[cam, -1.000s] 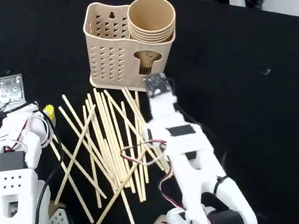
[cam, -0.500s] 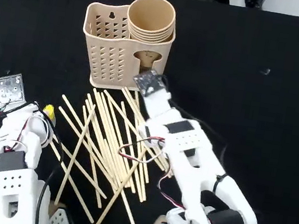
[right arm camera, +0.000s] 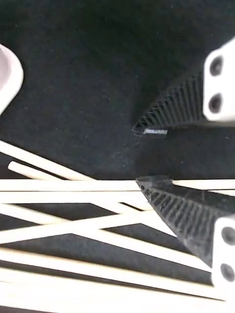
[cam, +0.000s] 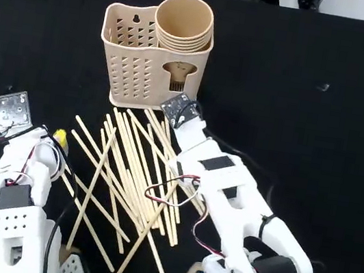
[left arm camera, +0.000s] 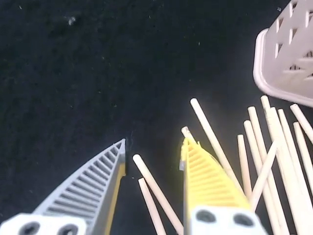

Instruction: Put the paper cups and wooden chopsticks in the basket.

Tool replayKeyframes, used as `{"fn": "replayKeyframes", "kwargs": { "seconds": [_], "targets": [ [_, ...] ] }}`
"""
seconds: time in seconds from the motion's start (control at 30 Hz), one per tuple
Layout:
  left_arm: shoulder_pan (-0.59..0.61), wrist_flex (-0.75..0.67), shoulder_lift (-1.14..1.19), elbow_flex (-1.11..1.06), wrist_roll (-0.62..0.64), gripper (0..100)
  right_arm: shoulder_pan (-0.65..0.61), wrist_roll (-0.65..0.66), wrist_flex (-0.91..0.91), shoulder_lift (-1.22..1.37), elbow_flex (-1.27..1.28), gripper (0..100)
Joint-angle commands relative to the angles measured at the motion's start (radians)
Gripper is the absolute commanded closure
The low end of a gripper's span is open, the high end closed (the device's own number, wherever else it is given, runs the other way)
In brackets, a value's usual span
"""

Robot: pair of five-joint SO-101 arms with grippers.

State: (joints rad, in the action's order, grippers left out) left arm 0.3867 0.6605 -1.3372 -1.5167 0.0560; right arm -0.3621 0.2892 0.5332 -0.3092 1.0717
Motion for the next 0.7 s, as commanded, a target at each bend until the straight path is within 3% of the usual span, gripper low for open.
{"fn": "replayKeyframes", "kwargs": {
  "seconds": [0.0,0.23,0.4,0.67],
  "targets": [
    [-0.016,-0.009,-0.012,0.01,0.002,81,-0.005,0.005,-0.015,-0.044,-0.01,85.3],
    [-0.016,-0.014,-0.012,0.01,0.002,81,0.038,-0.049,0.017,-0.171,0.005,85.3],
    [-0.016,-0.015,-0.012,0.008,0.003,81,-0.035,-0.071,0.017,-0.28,0.084,85.4],
    [-0.016,-0.011,-0.012,0.008,0.003,81,-0.077,-0.072,-0.008,-0.162,0.058,85.4]
  ]
}}
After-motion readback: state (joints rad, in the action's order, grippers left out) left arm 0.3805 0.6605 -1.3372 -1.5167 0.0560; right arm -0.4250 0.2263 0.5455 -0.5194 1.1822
